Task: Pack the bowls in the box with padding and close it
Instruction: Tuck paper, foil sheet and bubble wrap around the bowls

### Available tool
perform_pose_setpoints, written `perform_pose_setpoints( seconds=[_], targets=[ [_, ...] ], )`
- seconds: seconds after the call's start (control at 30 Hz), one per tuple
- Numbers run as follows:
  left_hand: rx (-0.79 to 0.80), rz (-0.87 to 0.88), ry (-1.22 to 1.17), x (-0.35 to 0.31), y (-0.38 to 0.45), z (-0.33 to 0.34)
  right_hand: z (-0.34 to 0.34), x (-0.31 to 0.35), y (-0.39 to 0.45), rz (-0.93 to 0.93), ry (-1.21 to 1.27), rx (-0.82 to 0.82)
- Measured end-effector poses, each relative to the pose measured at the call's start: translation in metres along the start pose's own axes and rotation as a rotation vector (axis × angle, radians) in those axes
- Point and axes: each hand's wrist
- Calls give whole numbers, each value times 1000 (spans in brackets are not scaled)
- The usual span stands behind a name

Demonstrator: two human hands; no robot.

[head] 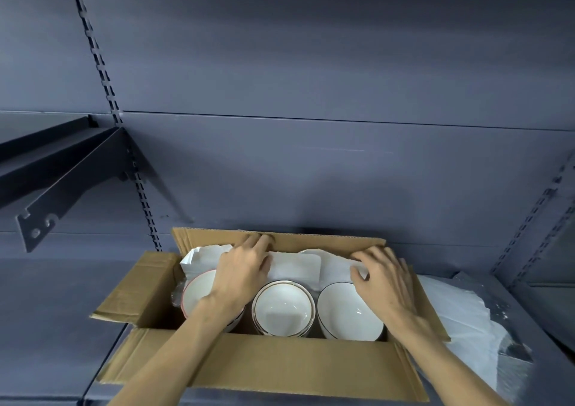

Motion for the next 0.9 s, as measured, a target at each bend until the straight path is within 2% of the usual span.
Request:
perform_pose_setpoints(
  seconds=[0.13, 0.2, 0.23, 0.3, 0.33, 0.4, 0.47, 0.57, 0.7, 0.8, 0.9],
  targets=[
    [-100, 20, -3, 4, -4, -11, -5, -1, -5, -2, 65, -241],
    [-130, -41, 20, 5, -4, -16, -9, 5, -9, -110, 203, -359],
    [-141, -75, 35, 5, -4, -18, -10, 11, -11, -195, 286, -338],
    [-132, -146, 64, 1, -3, -19, -11, 25, -15, -316, 346, -150],
    [-110, -180, 84, -1, -3, -19, -8, 31, -16, -293, 322, -8],
    [-51, -247, 108, -2, -4, -17, 3, 39, -14, -105, 275, 226],
    [-17, -291, 24, 1, -6, -13, 15, 41, -9, 61, 265, 311],
    [50, -336, -101, 9, -12, -5, 29, 44, -3, 165, 253, 385],
    [194, -382, 43, 26, -16, 5, 39, 48, -4, 197, 174, 371],
    [155, -454, -47, 33, -17, 6, 44, 47, -6, 136, 170, 349],
    [107, -560, -190, 33, -20, 6, 47, 45, -7, 202, 231, 329]
  ],
)
Point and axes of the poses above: each hand's wrist, its own y-axis towards the middle knuckle, its own z-axis out of the palm, x = y × z, and after that the axes turned 11 degrees about -x, right-handed
